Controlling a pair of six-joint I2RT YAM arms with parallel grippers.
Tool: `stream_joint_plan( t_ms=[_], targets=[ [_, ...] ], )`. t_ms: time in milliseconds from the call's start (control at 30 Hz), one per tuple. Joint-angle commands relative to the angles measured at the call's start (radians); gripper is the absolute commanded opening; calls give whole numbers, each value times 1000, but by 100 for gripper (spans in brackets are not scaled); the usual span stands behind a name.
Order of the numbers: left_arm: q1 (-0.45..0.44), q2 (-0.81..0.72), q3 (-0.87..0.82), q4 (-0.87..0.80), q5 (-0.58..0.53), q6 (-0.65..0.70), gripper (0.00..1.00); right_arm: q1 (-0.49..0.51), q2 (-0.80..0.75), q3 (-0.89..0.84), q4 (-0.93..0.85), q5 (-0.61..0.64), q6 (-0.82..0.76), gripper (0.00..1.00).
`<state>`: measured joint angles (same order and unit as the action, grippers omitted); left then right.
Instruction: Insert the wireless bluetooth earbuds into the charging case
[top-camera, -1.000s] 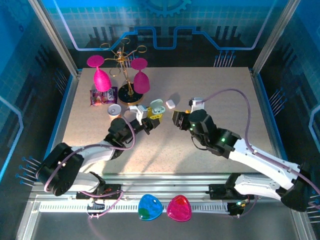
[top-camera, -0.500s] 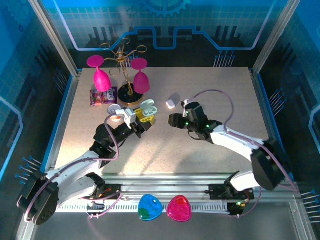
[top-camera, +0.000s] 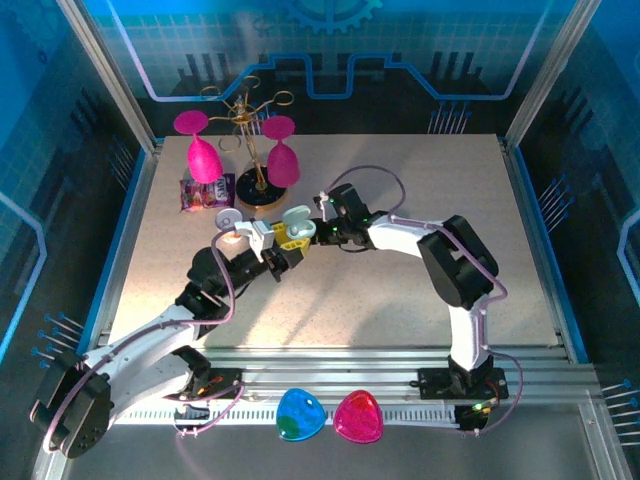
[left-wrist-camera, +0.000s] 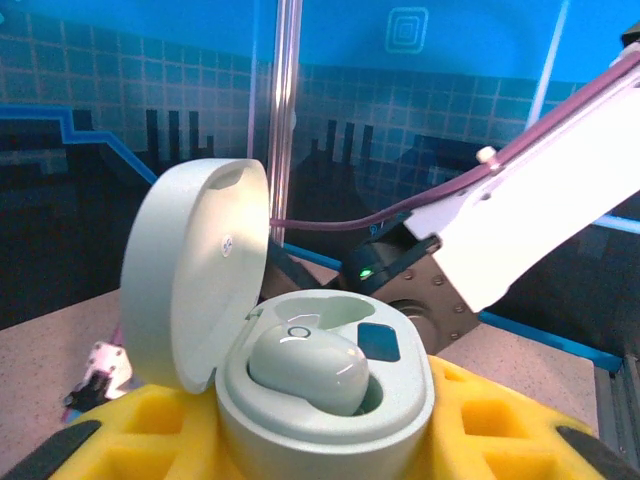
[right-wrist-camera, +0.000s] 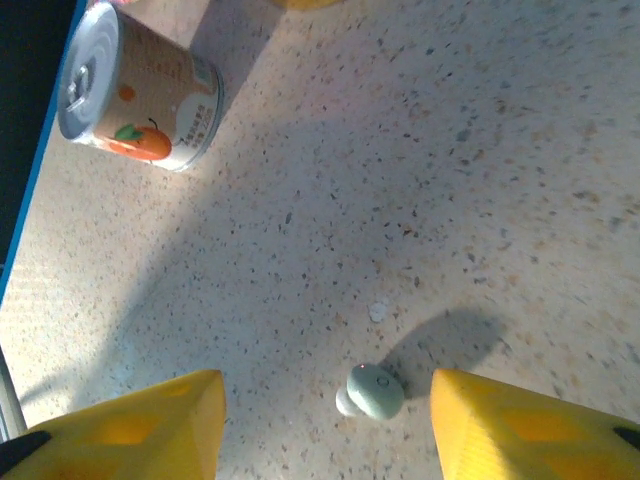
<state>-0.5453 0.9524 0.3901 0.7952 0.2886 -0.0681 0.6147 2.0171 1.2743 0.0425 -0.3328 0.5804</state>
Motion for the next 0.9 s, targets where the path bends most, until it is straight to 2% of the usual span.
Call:
stream_joint_plan(
  t_ms=[0,200,433,767,867],
  targets=[
    [-5,-12,20,-4,23,29,26,7,73,84,-71,-85,-50,54],
    [-6,-1,14,-2,26,33,26,8,164,161,-119,-145,-78,51],
    [-6,2,5,3,21,31,27,11,167,161,-153,-191,-106,49],
    [-5,11,7,9,18,31,27,55,14,44,-179,-220,-137,47],
    [-5,9,9,8,18,34,27,58,-41,2,-156,-194,-130,47]
  ],
)
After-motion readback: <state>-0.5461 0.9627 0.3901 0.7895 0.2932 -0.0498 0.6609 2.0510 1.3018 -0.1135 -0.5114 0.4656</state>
